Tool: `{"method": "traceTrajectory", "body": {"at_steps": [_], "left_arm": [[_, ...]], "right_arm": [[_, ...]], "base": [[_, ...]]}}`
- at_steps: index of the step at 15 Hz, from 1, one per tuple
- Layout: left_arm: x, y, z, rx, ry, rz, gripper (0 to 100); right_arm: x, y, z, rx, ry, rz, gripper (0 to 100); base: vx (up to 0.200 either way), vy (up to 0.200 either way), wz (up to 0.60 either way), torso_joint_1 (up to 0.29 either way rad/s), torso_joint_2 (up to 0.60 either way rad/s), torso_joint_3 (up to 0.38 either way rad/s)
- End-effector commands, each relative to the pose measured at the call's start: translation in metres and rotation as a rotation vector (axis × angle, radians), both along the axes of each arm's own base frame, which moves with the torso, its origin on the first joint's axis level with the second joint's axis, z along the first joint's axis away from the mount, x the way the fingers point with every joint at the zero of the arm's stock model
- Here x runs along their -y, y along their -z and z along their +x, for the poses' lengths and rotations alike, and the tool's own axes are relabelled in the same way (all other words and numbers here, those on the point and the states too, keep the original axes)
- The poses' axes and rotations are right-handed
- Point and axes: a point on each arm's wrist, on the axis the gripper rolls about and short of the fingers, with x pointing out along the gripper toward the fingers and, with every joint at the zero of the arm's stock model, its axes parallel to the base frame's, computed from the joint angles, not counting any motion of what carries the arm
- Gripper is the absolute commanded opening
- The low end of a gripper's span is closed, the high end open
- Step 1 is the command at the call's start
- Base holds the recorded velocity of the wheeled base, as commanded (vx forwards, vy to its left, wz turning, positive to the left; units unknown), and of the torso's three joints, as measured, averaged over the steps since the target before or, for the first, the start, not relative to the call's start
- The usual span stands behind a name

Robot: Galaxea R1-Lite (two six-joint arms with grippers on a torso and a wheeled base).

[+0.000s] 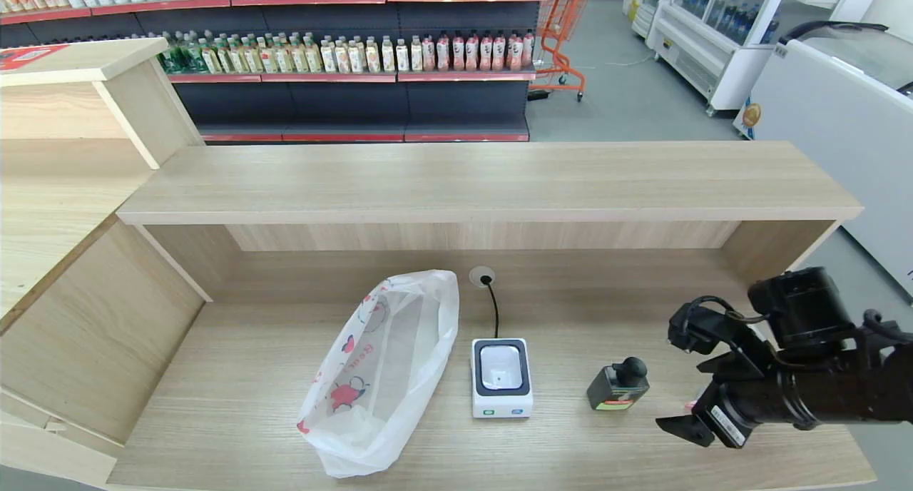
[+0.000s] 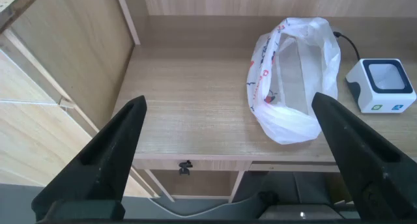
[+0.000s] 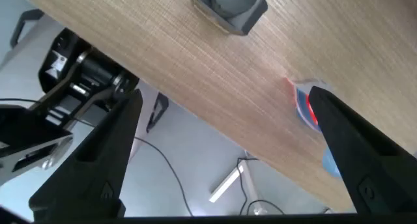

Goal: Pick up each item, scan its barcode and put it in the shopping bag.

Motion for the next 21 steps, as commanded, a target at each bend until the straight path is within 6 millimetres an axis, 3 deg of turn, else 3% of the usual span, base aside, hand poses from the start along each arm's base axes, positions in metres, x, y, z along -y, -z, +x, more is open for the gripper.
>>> {"method": "traceTrajectory", "body": {"at_steps": [1, 6, 16, 17, 21], "left_arm": [[0.000, 0.000, 0.000, 0.001, 0.000, 0.000, 100], [0.000, 0.000, 0.000, 0.001, 0.000, 0.000, 100], [0.000, 0.000, 0.000, 0.001, 0.000, 0.000, 100], [0.000, 0.000, 0.000, 0.001, 0.000, 0.000, 100], [0.000, 0.000, 0.000, 0.001, 0.000, 0.000, 100]], "right_arm": [[-0.002, 0.036, 0.025, -0.069, -0.024, -0.044, 100], [-0.016, 0.062, 0.057, -0.017, -0.106, -0.049, 100], [-0.033, 0.082, 0.094, 0.032, -0.242, -0.008, 100], [-0.035, 0.082, 0.094, 0.031, -0.248, -0.009, 0], [-0.039, 0.081, 0.093, 0.035, -0.287, 0.036, 0]], "base": [[0.000, 0.000, 0.00, 0.000, 0.00, 0.000], [0.000, 0.000, 0.00, 0.000, 0.00, 0.000], [0.000, 0.000, 0.00, 0.000, 0.00, 0.000], [0.000, 0.000, 0.00, 0.000, 0.00, 0.000], [0.000, 0.000, 0.00, 0.000, 0.00, 0.000]]}}
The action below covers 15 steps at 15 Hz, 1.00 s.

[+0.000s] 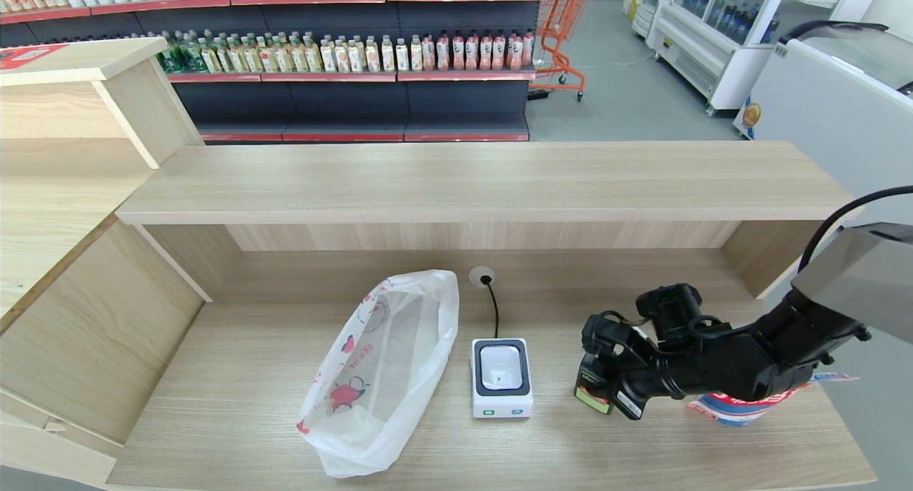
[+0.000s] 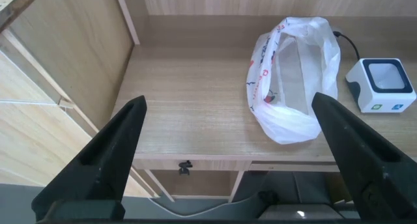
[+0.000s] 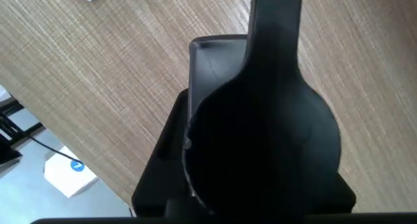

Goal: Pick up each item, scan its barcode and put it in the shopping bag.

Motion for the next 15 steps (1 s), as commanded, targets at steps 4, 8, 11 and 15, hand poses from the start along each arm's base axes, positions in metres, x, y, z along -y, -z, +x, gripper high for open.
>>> {"method": "traceTrajectory", "body": {"at_steps": [4, 8, 11, 15], "left_arm": [[0.000, 0.000, 0.000, 0.000, 0.000, 0.000, 100], [0.000, 0.000, 0.000, 0.000, 0.000, 0.000, 100], [0.000, 0.000, 0.000, 0.000, 0.000, 0.000, 100], [0.000, 0.000, 0.000, 0.000, 0.000, 0.000, 100]], "right_arm": [[0.001, -0.036, -0.012, 0.062, 0.001, 0.085, 0], [0.025, -0.115, -0.039, 0.122, 0.301, 0.409, 0], [0.039, -0.137, -0.075, 0.285, 0.283, 0.450, 0], [0.066, -0.160, -0.111, 0.749, 0.029, 0.101, 0]], "base": [[0.000, 0.000, 0.00, 0.000, 0.00, 0.000], [0.000, 0.000, 0.00, 0.000, 0.00, 0.000], [0.000, 0.000, 0.00, 0.000, 0.00, 0.000], [0.000, 0.000, 0.00, 0.000, 0.00, 0.000]]}}
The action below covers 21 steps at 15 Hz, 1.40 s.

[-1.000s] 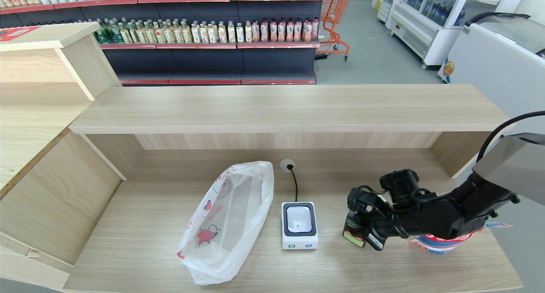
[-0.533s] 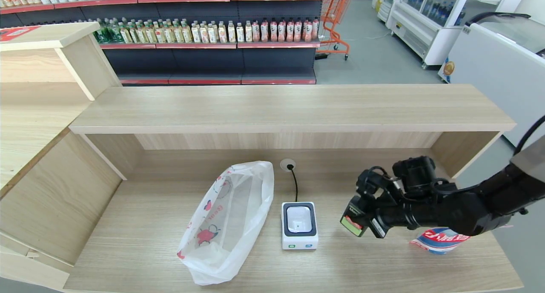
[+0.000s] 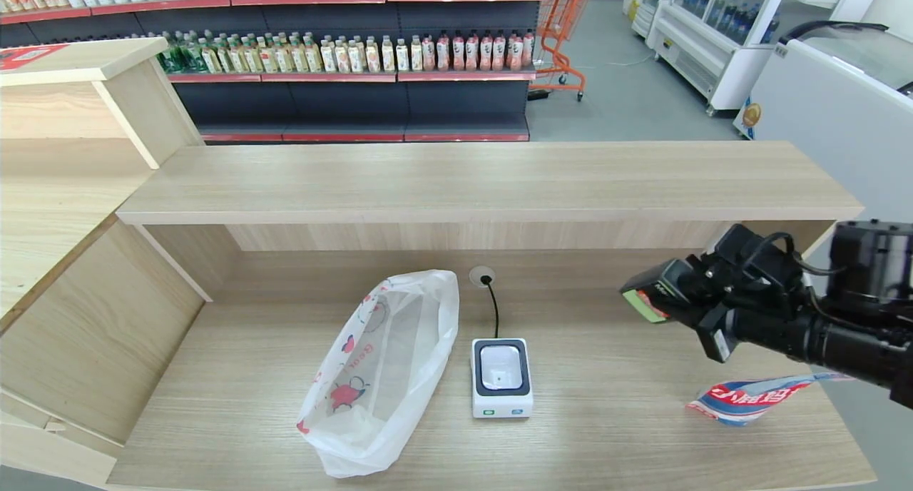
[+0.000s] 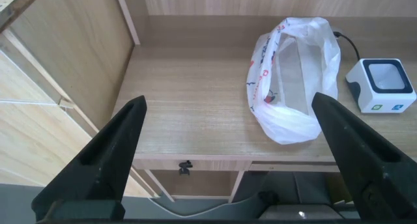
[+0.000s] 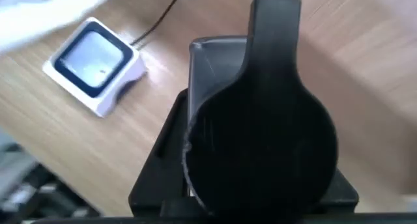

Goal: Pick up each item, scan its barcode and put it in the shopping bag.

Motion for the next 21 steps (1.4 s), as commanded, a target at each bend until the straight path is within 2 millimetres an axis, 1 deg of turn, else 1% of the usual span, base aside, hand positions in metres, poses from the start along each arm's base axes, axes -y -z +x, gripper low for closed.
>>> {"method": "traceTrajectory", "body": {"at_steps": [1, 2, 3, 4, 5, 6, 7, 8, 9, 10, 11, 13, 15, 17, 19, 21], "left_arm": [[0.000, 0.000, 0.000, 0.001, 0.000, 0.000, 100], [0.000, 0.000, 0.000, 0.001, 0.000, 0.000, 100], [0.000, 0.000, 0.000, 0.001, 0.000, 0.000, 100], [0.000, 0.000, 0.000, 0.001, 0.000, 0.000, 100], [0.000, 0.000, 0.000, 0.001, 0.000, 0.000, 100], [0.000, 0.000, 0.000, 0.001, 0.000, 0.000, 100], [0.000, 0.000, 0.000, 0.001, 0.000, 0.000, 100], [0.000, 0.000, 0.000, 0.001, 0.000, 0.000, 100], [0.000, 0.000, 0.000, 0.001, 0.000, 0.000, 100], [0.000, 0.000, 0.000, 0.001, 0.000, 0.000, 100], [0.000, 0.000, 0.000, 0.001, 0.000, 0.000, 100], [0.000, 0.000, 0.000, 0.001, 0.000, 0.000, 100], [0.000, 0.000, 0.000, 0.001, 0.000, 0.000, 100], [0.000, 0.000, 0.000, 0.001, 0.000, 0.000, 100], [0.000, 0.000, 0.000, 0.001, 0.000, 0.000, 100], [0.000, 0.000, 0.000, 0.001, 0.000, 0.000, 100]], "right_arm": [[0.026, -0.014, -0.036, 0.255, -0.065, -0.163, 0], [0.033, -0.009, -0.045, 0.346, -0.165, -0.231, 0], [0.039, -0.003, -0.054, 0.453, -0.305, -0.330, 0], [0.038, -0.001, -0.058, 0.569, -0.454, -0.445, 0], [0.037, -0.001, -0.059, 0.616, -0.494, -0.496, 0], [0.019, 0.005, -0.063, 0.793, -0.664, -0.682, 0], [0.004, 0.011, -0.069, 0.879, -0.772, -0.756, 0], [-0.011, 0.017, -0.073, 0.974, -0.880, -0.819, 0], [-0.027, 0.024, -0.072, 1.066, -0.989, -0.866, 0], [-0.036, 0.027, -0.072, 1.126, -1.045, -0.884, 0], [-0.051, 0.035, -0.074, 1.225, -1.132, -0.905, 0], [-0.061, 0.048, -0.067, 1.317, -1.206, -0.925, 0], [-0.066, 0.055, -0.064, 1.391, -1.256, -0.898, 0], [-0.076, 0.057, -0.058, 1.462, -1.295, -0.849, 0], [-0.080, 0.054, -0.051, 1.516, -1.292, -0.839, 0], [-0.082, 0.054, -0.050, 1.529, -1.291, -0.843, 0]], "base": [[0.000, 0.000, 0.00, 0.000, 0.00, 0.000], [0.000, 0.000, 0.00, 0.000, 0.00, 0.000], [0.000, 0.000, 0.00, 0.000, 0.00, 0.000], [0.000, 0.000, 0.00, 0.000, 0.00, 0.000], [0.000, 0.000, 0.00, 0.000, 0.00, 0.000], [0.000, 0.000, 0.00, 0.000, 0.00, 0.000], [0.000, 0.000, 0.00, 0.000, 0.00, 0.000], [0.000, 0.000, 0.00, 0.000, 0.00, 0.000], [0.000, 0.000, 0.00, 0.000, 0.00, 0.000], [0.000, 0.000, 0.00, 0.000, 0.00, 0.000], [0.000, 0.000, 0.00, 0.000, 0.00, 0.000], [0.000, 0.000, 0.00, 0.000, 0.00, 0.000], [0.000, 0.000, 0.00, 0.000, 0.00, 0.000], [0.000, 0.000, 0.00, 0.000, 0.00, 0.000], [0.000, 0.000, 0.00, 0.000, 0.00, 0.000], [0.000, 0.000, 0.00, 0.000, 0.00, 0.000]]}}
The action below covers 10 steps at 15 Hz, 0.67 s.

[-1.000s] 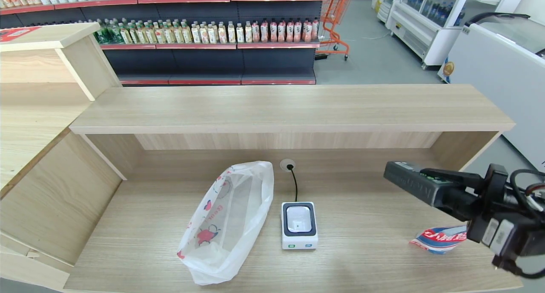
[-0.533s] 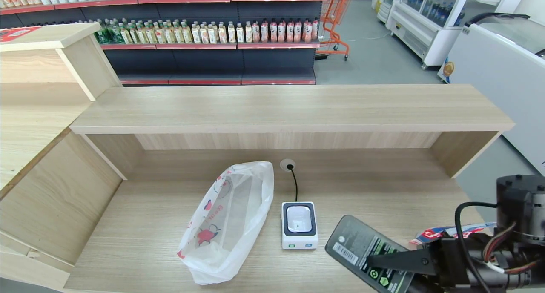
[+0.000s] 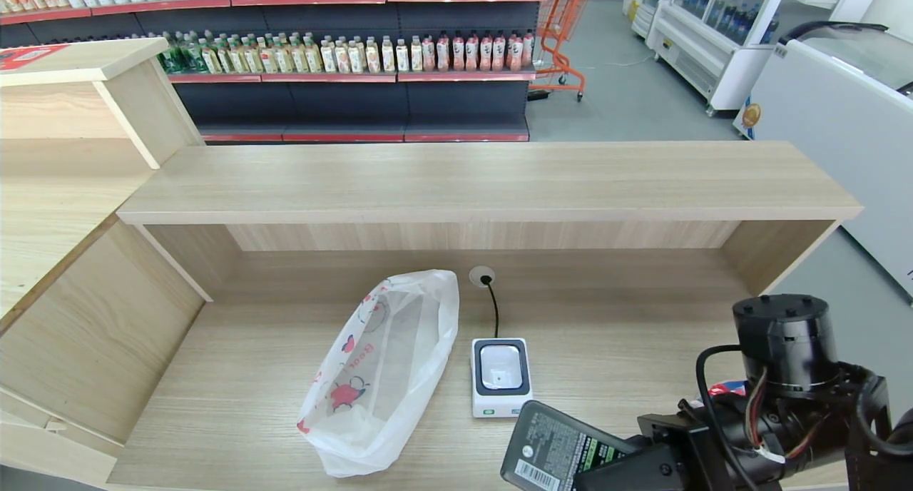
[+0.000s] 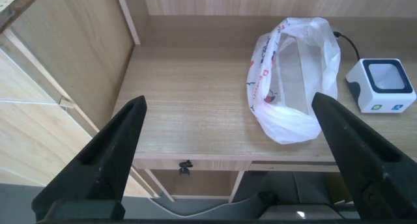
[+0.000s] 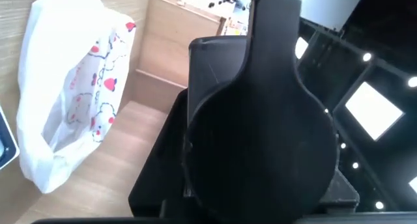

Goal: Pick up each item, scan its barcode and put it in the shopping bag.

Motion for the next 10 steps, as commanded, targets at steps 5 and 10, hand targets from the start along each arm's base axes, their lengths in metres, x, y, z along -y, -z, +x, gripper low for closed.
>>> {"method": "traceTrajectory", "body": {"at_steps": [5, 10], "left_arm": [[0.000, 0.000, 0.000, 0.001, 0.000, 0.000, 100], [0.000, 0.000, 0.000, 0.001, 0.000, 0.000, 100]], "right_arm": [[-0.014, -0.007, 0.006, 0.032, -0.040, 0.019, 0], [-0.018, -0.006, 0.012, 0.032, -0.042, 0.019, 0]], "base": [[0.000, 0.000, 0.00, 0.000, 0.00, 0.000], [0.000, 0.000, 0.00, 0.000, 0.00, 0.000]]}}
